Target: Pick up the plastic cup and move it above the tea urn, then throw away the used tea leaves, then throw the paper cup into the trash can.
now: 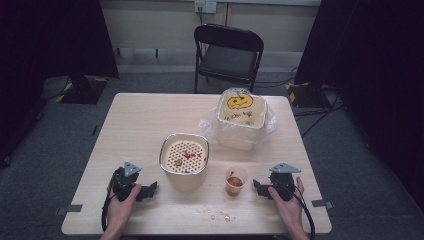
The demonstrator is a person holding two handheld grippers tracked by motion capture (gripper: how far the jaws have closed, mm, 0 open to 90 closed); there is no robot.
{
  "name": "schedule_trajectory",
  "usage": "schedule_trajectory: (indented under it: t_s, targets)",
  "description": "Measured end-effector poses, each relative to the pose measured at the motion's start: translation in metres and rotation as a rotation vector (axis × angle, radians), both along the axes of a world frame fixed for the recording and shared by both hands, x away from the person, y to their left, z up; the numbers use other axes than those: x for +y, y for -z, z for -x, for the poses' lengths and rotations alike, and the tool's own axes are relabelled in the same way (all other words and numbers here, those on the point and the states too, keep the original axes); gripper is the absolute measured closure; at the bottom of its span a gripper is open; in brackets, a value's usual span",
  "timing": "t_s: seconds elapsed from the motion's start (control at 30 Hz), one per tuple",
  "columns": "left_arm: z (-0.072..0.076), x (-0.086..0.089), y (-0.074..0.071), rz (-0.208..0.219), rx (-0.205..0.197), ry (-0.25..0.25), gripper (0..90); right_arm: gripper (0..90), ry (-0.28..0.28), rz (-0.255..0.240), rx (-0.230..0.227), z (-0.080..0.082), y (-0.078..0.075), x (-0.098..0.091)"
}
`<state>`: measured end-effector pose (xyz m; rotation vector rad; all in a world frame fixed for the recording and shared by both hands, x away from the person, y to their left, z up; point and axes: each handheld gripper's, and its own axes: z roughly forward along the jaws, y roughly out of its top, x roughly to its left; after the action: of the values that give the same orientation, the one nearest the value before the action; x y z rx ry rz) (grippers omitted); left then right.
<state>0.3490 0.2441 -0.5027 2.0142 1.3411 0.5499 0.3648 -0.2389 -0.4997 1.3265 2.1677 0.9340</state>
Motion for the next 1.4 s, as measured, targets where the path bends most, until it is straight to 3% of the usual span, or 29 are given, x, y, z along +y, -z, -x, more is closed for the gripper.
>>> schedule_trajectory:
  t_s: [0.4, 0.57, 0.87, 1.0, 1.3, 1.4]
  targets:
    - [-0.001, 0.001, 0.000, -0.001, -0.001, 0.014, 0.0, 13.7, 0.022, -0.026, 0.004, 0.000, -0.001, -0.001]
    - [-0.001, 0.002, 0.000, -0.006, -0.001, 0.020, 0.0, 14.3, 0.012, -0.057, 0.038, 0.004, -0.004, -0.001]
    - [-0.001, 0.002, 0.000, -0.007, -0.002, 0.019, 0.0, 15.8, -0.067, -0.101, 0.051, 0.020, -0.013, 0.004]
    - [-0.001, 0.002, 0.000, -0.007, 0.000, 0.019, 0.0, 15.8, -0.121, -0.094, 0.056, 0.027, -0.017, 0.012]
    - [-0.001, 0.002, 0.000, -0.007, 0.000, 0.019, 0.0, 16.0, -0.211, -0.169, 0.067, 0.035, -0.024, 0.037]
    - [-0.001, 0.002, 0.000, -0.006, -0.001, 0.020, 0.0, 16.4, -0.239, -0.154, 0.054, 0.037, -0.026, 0.046]
